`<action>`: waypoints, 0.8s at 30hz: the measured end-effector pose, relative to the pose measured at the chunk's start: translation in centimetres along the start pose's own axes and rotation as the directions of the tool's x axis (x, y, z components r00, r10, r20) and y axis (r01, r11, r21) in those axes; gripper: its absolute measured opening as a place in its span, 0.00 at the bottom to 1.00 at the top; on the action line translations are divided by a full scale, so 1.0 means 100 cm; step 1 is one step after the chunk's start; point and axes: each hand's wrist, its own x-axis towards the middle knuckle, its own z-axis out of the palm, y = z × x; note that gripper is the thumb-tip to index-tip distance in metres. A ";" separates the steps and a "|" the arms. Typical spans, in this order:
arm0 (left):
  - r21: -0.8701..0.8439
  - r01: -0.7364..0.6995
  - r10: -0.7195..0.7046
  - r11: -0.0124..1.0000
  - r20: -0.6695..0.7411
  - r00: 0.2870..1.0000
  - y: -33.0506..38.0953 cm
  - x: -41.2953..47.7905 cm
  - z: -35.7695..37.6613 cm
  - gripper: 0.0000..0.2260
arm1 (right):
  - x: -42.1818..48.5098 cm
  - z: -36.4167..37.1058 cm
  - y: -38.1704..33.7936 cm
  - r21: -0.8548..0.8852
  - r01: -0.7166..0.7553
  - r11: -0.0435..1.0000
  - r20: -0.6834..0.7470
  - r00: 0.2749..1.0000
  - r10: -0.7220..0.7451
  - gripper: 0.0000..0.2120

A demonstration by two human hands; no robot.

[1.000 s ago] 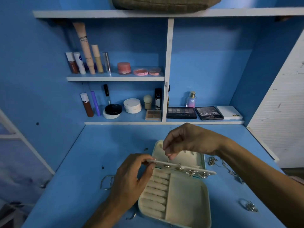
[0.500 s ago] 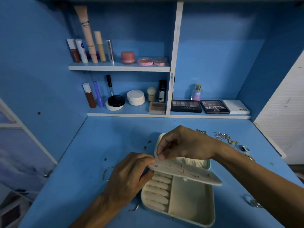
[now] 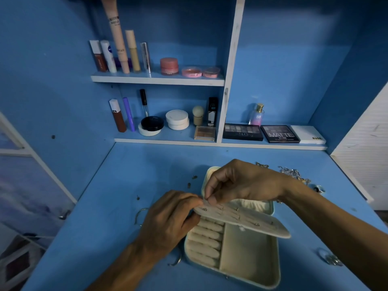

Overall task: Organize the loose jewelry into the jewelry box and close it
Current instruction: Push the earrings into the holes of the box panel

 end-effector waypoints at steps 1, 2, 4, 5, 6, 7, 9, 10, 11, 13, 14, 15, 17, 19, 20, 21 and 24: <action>0.002 -0.001 0.001 1.000 -0.001 1.000 0.000 0.000 0.000 0.14 | 0.001 0.001 -0.001 -0.019 0.005 1.000 0.003 1.000 -0.005 0.07; 0.005 -0.002 0.002 1.000 -0.001 1.000 0.000 0.000 0.000 0.14 | 0.001 0.001 -0.001 -0.033 0.007 0.999 0.005 1.000 -0.007 0.07; 0.018 -0.010 0.010 1.000 -0.001 1.000 0.000 0.000 0.000 0.13 | 0.001 0.001 -0.003 -0.048 0.002 0.999 0.002 1.000 -0.002 0.06; 0.023 -0.008 0.008 1.000 -0.002 1.000 0.000 0.000 0.000 0.13 | 0.001 0.001 -0.003 -0.054 -0.003 0.999 0.002 1.000 0.003 0.06; 0.026 -0.006 0.006 1.000 -0.003 1.000 0.000 -0.001 0.000 0.13 | 0.001 0.001 -0.005 -0.067 -0.006 0.998 0.003 1.000 0.006 0.06; 0.030 -0.006 0.006 1.000 -0.008 1.000 0.000 -0.001 0.000 0.13 | 0.001 0.001 -0.005 -0.085 -0.006 0.996 0.003 1.000 0.006 0.05; 0.039 -0.009 0.010 0.999 -0.019 1.000 0.001 0.000 0.000 0.11 | 0.001 0.001 -0.008 -0.127 -0.010 0.992 0.007 1.000 0.011 0.05; 0.044 -0.013 0.014 0.999 -0.024 1.000 0.001 0.000 0.000 0.11 | 0.002 0.002 -0.011 -0.150 -0.014 0.989 0.013 1.000 0.016 0.05; 0.051 -0.017 0.018 0.999 -0.029 0.999 0.001 0.000 0.001 0.11 | 0.002 0.002 -0.013 -0.180 -0.017 0.984 0.020 1.000 0.021 0.05; 0.067 -0.018 0.021 0.998 -0.042 0.999 0.001 0.001 0.002 0.11 | 0.003 0.001 -0.018 -0.257 -0.024 0.966 0.033 0.999 0.034 0.04; 0.073 -0.018 0.022 0.997 -0.045 0.999 0.000 0.001 0.002 0.11 | 0.003 0.000 -0.021 -0.287 -0.029 0.958 0.040 0.998 0.042 0.04; 0.080 -0.021 0.024 0.997 -0.045 0.999 0.000 0.000 0.002 0.10 | 0.004 0.000 -0.023 -0.304 -0.033 0.952 0.050 0.997 0.050 0.04; 0.096 -0.026 0.030 0.995 -0.039 0.999 0.001 0.000 0.002 0.09 | 0.005 0.000 -0.025 -0.321 -0.040 0.946 0.066 0.996 0.065 0.05; 0.115 -0.034 0.038 0.993 -0.039 0.999 0.001 0.000 0.002 0.08 | 0.006 0.000 -0.026 -0.334 -0.045 0.942 0.069 0.995 0.072 0.04; 0.123 -0.036 0.042 0.992 -0.044 0.998 0.001 0.000 0.002 0.08 | 0.006 0.000 -0.027 -0.339 -0.046 0.940 0.066 0.995 0.073 0.04; 0.130 -0.037 0.044 0.991 -0.048 0.998 0.001 0.001 0.002 0.08 | 0.007 0.000 -0.027 -0.342 -0.049 0.938 0.063 0.995 0.075 0.04; 0.137 -0.033 0.042 0.990 -0.062 0.997 0.002 0.002 0.001 0.08 | 0.006 -0.002 -0.030 -0.354 -0.054 0.934 0.066 0.994 0.082 0.04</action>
